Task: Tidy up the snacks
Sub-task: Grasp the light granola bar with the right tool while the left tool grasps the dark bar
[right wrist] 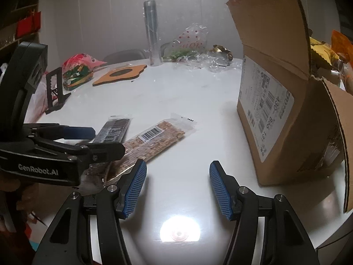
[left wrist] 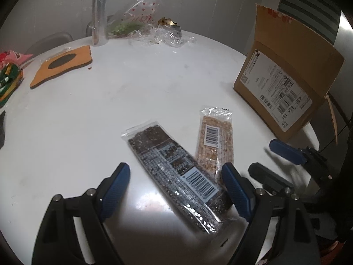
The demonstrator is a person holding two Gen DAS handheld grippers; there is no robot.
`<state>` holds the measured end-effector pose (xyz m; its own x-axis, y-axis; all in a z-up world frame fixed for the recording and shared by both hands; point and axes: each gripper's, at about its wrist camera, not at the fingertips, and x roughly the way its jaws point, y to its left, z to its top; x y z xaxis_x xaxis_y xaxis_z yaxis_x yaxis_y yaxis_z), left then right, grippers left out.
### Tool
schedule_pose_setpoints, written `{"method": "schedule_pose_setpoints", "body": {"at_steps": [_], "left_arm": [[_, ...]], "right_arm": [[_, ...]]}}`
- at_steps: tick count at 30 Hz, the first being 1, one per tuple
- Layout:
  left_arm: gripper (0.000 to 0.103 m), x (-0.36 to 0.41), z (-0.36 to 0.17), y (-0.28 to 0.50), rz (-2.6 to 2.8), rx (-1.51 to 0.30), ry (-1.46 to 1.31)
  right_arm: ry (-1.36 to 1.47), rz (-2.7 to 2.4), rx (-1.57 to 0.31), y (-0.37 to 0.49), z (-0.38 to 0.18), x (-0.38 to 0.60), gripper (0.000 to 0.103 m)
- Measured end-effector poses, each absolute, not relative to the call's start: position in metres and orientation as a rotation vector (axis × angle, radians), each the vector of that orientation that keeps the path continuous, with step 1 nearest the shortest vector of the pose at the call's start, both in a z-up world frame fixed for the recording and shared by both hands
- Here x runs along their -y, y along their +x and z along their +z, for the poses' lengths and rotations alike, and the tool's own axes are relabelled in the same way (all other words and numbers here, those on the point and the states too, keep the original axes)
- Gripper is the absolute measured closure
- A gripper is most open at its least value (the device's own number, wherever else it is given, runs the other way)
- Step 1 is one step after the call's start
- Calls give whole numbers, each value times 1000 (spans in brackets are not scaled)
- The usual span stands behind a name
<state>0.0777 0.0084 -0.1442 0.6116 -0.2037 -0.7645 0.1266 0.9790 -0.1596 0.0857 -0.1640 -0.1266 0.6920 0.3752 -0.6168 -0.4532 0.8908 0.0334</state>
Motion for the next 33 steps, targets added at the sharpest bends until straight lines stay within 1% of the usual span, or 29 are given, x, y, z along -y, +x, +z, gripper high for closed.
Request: {"method": "schedule_pose_setpoints", "body": {"at_steps": [9,17,22,24,26,33], "left_arm": [[21,-29,-144,60,-106,-866,-51],[47,-56,-147,50,-76,-857,-47],[47,-69,-147,48,-49,-848,-37],[47,-76,-148,48,-45,-848,-44],[47,-81,-148,47,-47,-850,-46],[47,-85,-148,46,-76,-858,-52]], "right_arm": [[-114,494,-678,84,-127,158,46],[-67,575,-748,89,-129,132,46],[-96,570,-770,96,-129,113,46],[-108,561,-779,100,-129,106,44],[-115,547,-791,105,-128,100,40],[-205,510,-820,120,-128,76,40]]}}
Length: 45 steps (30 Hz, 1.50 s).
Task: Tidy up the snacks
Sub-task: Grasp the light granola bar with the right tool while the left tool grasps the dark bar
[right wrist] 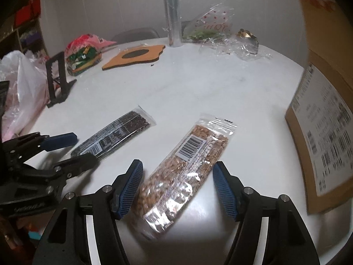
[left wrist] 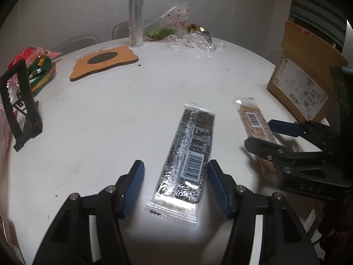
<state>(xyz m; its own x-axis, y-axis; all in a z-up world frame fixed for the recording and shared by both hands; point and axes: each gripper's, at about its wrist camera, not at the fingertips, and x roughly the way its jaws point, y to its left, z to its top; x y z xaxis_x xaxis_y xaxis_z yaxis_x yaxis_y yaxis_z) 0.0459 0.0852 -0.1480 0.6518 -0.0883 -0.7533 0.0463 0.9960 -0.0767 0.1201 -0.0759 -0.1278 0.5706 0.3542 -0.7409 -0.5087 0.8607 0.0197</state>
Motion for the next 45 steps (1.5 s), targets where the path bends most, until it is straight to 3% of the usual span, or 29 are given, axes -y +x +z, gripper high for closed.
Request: {"method": "schedule_pose_setpoints", "body": {"at_steps": [21,25,28,31,45], "left_arm": [[44,-65,-150,62,-72,-850,6],[44,-63,-149,64,-79,-854,12],[51,-60,-149,64,-72,-853,27],[61,-58,-149,64,-69,-852,29],[64,-49,-145,51,-65,-843,8]], "right_arm": [[-245,527,-767,113,-130,120,40],[-279,566,-749,112,-131,113,51],[-286,575,-749,114,-130,109,61],[-292,579,-747,115,-130,107,64],[-260,605,-729,106,-120,117,64]]}}
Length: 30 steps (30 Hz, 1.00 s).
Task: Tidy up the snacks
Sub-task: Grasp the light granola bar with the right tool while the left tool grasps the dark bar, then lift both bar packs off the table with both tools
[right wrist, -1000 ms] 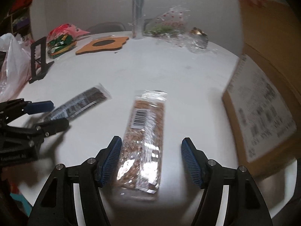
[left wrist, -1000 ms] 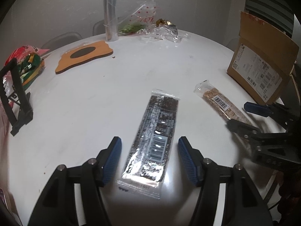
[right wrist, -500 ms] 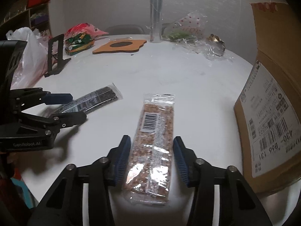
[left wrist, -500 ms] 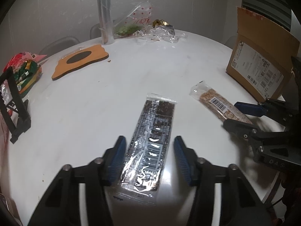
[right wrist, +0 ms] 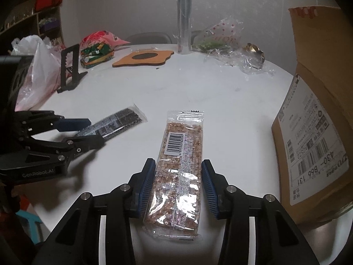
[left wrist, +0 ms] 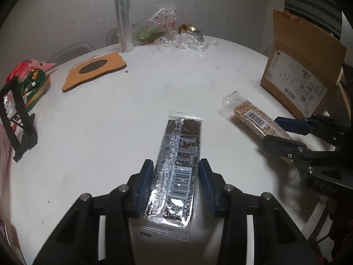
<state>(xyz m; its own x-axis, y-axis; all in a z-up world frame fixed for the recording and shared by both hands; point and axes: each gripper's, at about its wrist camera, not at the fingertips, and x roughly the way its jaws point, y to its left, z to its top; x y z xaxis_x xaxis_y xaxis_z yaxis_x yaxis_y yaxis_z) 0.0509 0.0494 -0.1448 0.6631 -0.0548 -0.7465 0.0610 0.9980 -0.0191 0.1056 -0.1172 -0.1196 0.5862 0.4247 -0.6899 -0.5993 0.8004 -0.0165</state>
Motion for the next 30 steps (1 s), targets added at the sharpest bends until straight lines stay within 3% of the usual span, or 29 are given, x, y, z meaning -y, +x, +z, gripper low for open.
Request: {"method": "schedule_pose_setpoints", "body": {"at_steps": [30], "left_arm": [[60,-32,-148,60,-170,-880,78]], "right_arm": [[-215,679,-706,95,-112,130,64]]}}
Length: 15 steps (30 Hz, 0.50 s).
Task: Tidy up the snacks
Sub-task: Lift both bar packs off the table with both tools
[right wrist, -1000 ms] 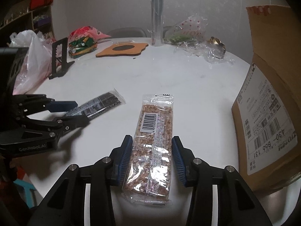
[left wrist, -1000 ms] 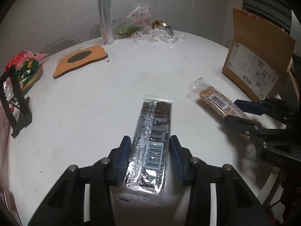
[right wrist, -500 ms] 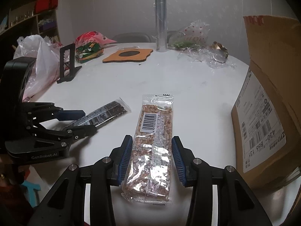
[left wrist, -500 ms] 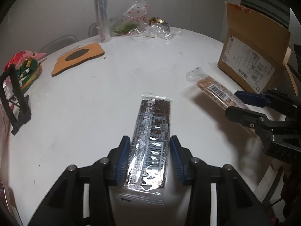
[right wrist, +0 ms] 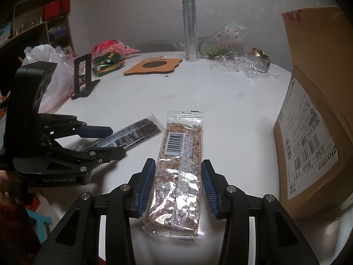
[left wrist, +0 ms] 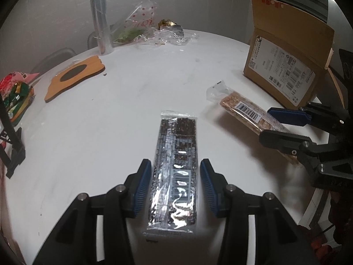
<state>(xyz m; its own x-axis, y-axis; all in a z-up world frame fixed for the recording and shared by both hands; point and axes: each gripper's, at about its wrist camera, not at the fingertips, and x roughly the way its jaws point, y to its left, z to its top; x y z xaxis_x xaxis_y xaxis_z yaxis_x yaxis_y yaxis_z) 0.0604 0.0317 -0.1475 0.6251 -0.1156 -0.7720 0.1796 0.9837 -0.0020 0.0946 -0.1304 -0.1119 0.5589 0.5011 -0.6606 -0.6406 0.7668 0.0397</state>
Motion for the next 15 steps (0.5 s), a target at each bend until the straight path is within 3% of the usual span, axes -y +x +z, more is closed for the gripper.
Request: {"method": "schedule_pose_setpoints", "body": {"at_steps": [15], "left_arm": [[65,-35,-143,60,-147,-865,19]], "right_arm": [[-212,692,-680,89,-98,136,64]]}}
